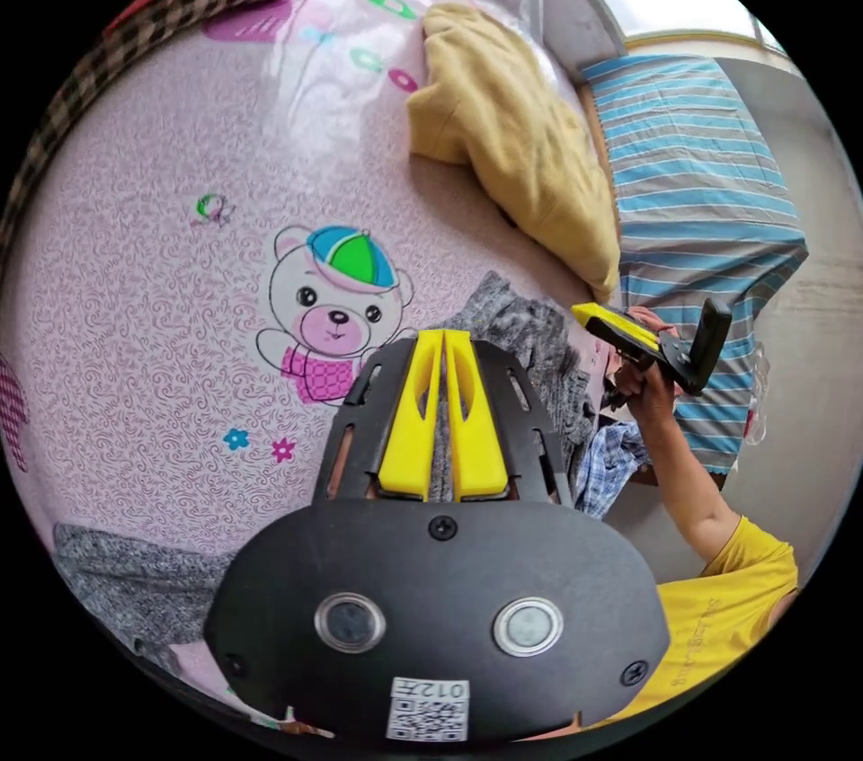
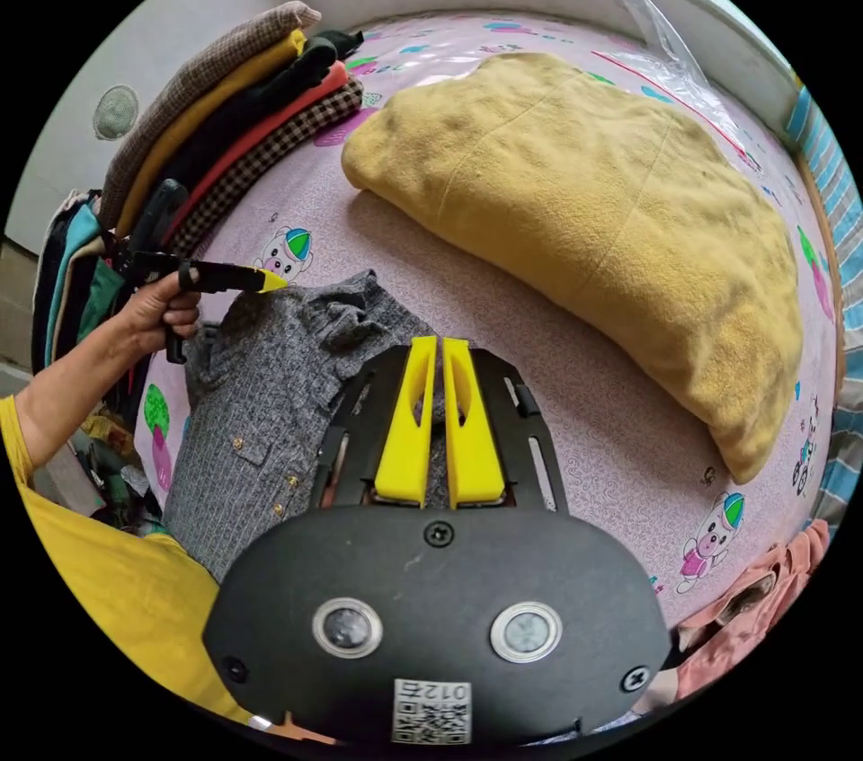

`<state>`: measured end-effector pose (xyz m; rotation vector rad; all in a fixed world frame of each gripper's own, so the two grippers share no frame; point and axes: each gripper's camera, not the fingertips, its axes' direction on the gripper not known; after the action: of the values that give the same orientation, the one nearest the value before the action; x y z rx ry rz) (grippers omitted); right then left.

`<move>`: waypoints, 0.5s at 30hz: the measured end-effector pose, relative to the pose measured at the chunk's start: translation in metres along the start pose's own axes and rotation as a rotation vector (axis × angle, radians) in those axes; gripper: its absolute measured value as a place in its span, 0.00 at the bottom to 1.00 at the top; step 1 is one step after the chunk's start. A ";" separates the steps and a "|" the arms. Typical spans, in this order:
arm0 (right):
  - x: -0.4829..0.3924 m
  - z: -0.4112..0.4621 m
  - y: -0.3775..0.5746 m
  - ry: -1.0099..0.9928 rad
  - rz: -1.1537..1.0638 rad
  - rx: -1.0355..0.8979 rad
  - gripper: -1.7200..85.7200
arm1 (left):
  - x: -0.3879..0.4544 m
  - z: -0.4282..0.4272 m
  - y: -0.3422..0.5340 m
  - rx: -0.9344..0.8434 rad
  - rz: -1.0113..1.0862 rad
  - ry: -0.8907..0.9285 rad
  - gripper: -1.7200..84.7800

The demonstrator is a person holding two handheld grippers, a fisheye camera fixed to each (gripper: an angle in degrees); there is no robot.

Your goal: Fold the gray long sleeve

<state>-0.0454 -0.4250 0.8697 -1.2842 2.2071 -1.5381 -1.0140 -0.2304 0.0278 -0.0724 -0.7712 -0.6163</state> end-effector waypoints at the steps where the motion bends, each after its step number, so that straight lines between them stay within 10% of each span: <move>1: -0.001 -0.004 0.004 -0.010 -0.006 0.016 0.04 | 0.005 -0.002 0.001 0.017 0.022 0.005 0.03; 15: -0.018 0.018 0.021 0.033 0.067 -0.103 0.05 | 0.082 0.122 -0.009 -0.290 0.238 -0.018 0.03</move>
<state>-0.0355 -0.4223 0.8387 -1.2065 2.3523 -1.4493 -1.0506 -0.2442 0.1704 -0.4308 -0.6741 -0.4968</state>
